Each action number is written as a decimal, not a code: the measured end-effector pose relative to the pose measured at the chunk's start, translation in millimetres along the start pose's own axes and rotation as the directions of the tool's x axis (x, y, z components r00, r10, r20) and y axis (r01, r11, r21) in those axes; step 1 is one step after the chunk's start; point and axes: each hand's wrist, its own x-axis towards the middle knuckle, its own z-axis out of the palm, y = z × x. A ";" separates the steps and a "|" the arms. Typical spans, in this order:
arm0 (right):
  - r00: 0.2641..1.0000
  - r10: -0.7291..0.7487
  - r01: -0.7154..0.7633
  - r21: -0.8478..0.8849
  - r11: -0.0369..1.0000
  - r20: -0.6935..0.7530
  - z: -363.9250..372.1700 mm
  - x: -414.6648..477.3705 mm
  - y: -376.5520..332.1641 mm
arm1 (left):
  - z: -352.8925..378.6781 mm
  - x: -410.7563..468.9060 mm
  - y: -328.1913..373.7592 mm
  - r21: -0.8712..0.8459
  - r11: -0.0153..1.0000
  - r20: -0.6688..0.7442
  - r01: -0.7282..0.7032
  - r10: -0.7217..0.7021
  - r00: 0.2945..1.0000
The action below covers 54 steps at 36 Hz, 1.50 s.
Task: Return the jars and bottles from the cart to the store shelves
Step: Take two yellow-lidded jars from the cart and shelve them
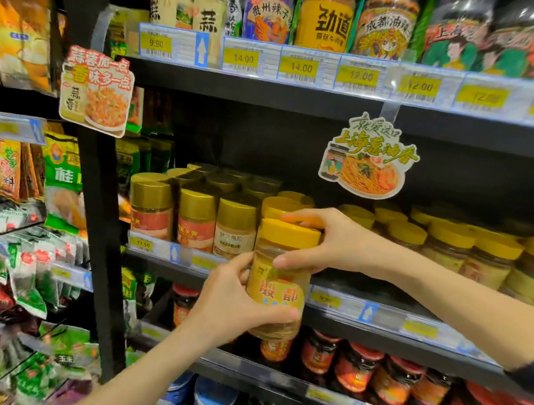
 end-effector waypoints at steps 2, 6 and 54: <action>1.000 0.009 -0.008 0.002 1.000 -0.005 -1.9 -1.3 1.3 | 5.0 0.4 3.2 0.005 1.000 0.002 -0.016 0.016 1.000; 0.998 0.001 0.000 0.013 1.000 -0.060 -9.0 -6.9 2.7 | 12.5 2.8 7.0 0.014 0.999 0.005 -0.038 0.038 0.999; 0.981 -0.017 0.010 -0.035 0.999 -0.191 -58.1 40.9 95.5 | -38.2 21.8 -38.8 0.776 0.550 0.346 -0.309 0.039 0.937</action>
